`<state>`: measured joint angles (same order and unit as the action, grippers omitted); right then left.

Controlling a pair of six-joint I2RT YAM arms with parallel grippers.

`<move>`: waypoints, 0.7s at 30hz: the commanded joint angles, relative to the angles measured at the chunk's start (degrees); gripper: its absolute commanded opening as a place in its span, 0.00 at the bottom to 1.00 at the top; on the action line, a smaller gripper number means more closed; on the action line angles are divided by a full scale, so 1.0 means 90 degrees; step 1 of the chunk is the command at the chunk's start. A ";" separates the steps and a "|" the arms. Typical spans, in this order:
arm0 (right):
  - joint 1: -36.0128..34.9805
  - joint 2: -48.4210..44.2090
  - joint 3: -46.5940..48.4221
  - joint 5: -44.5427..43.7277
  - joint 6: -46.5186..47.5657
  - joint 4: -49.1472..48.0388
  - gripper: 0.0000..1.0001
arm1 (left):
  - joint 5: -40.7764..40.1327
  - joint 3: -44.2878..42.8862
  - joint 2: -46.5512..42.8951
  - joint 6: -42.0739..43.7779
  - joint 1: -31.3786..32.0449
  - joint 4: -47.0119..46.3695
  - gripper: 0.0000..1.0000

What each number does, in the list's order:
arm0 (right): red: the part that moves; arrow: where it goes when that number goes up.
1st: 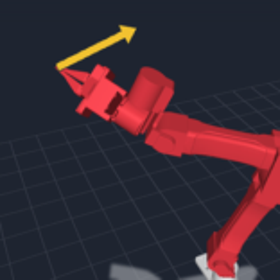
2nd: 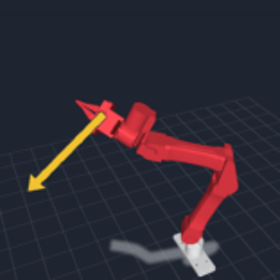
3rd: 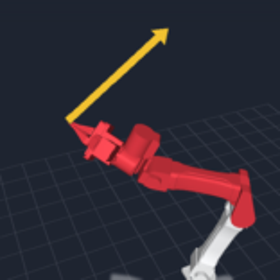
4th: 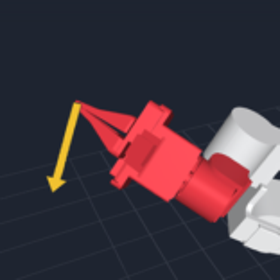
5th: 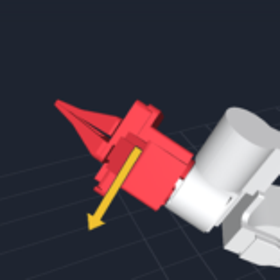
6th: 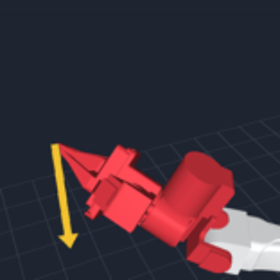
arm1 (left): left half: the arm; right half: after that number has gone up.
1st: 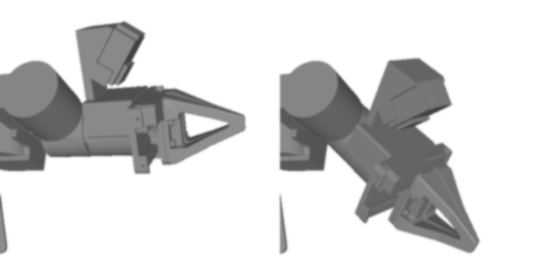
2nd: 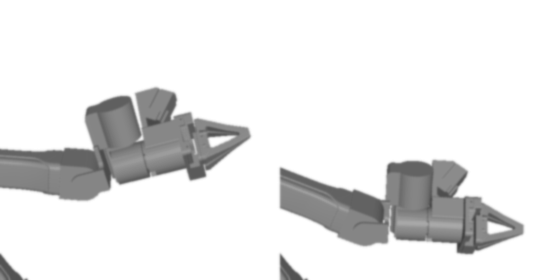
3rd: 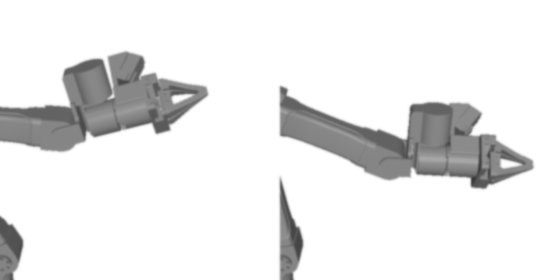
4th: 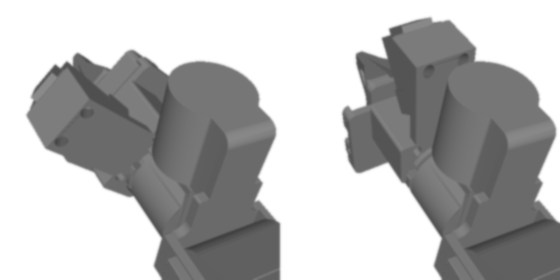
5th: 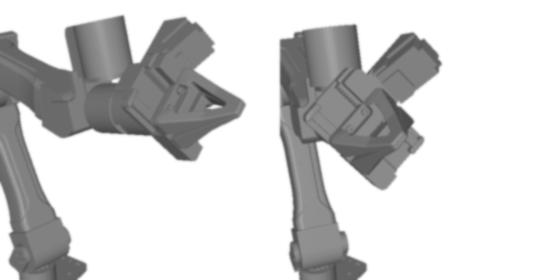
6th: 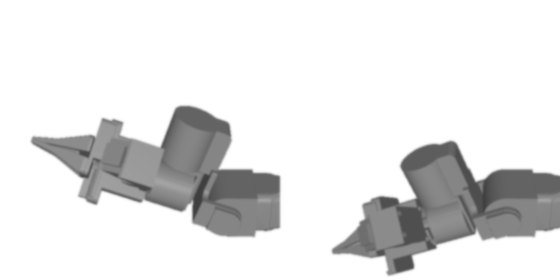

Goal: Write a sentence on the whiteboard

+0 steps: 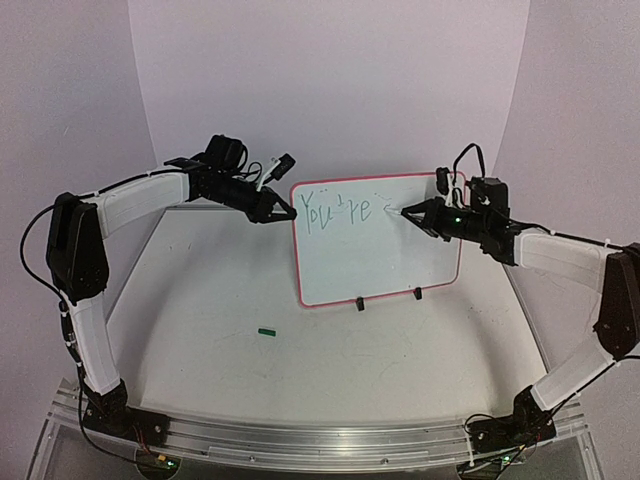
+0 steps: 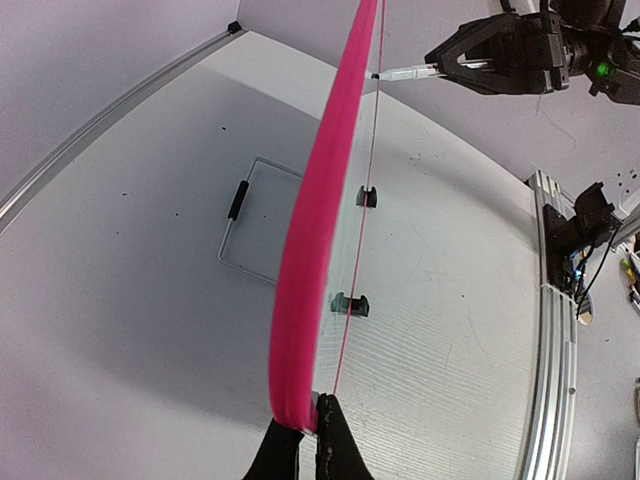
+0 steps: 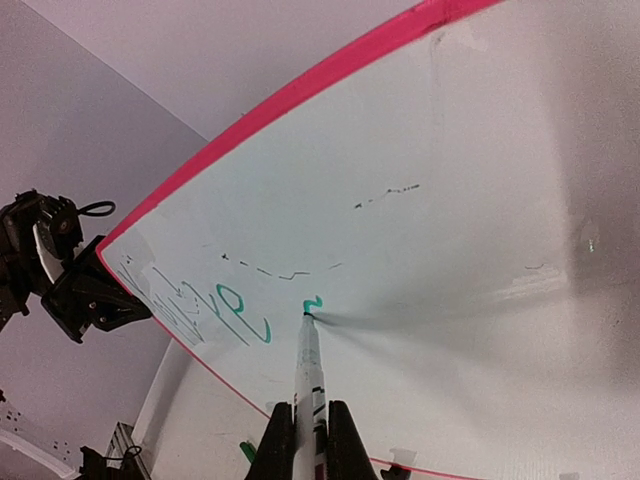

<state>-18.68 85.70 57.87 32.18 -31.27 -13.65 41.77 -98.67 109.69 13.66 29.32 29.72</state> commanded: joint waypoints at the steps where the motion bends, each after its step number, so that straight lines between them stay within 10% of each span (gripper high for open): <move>1: 0.0016 0.0080 0.0027 0.0049 0.0078 -0.0070 0.00 | -0.0336 -0.0162 0.0179 0.0334 0.0082 0.0319 0.00; 21: 0.0020 -0.0614 -0.0035 -0.0346 0.0072 0.0218 0.00 | -0.0327 -0.0135 0.0133 0.0367 0.0082 0.0326 0.00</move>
<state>-18.67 83.28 57.08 29.24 -31.27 -11.08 41.79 -98.70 109.69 14.04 29.32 30.03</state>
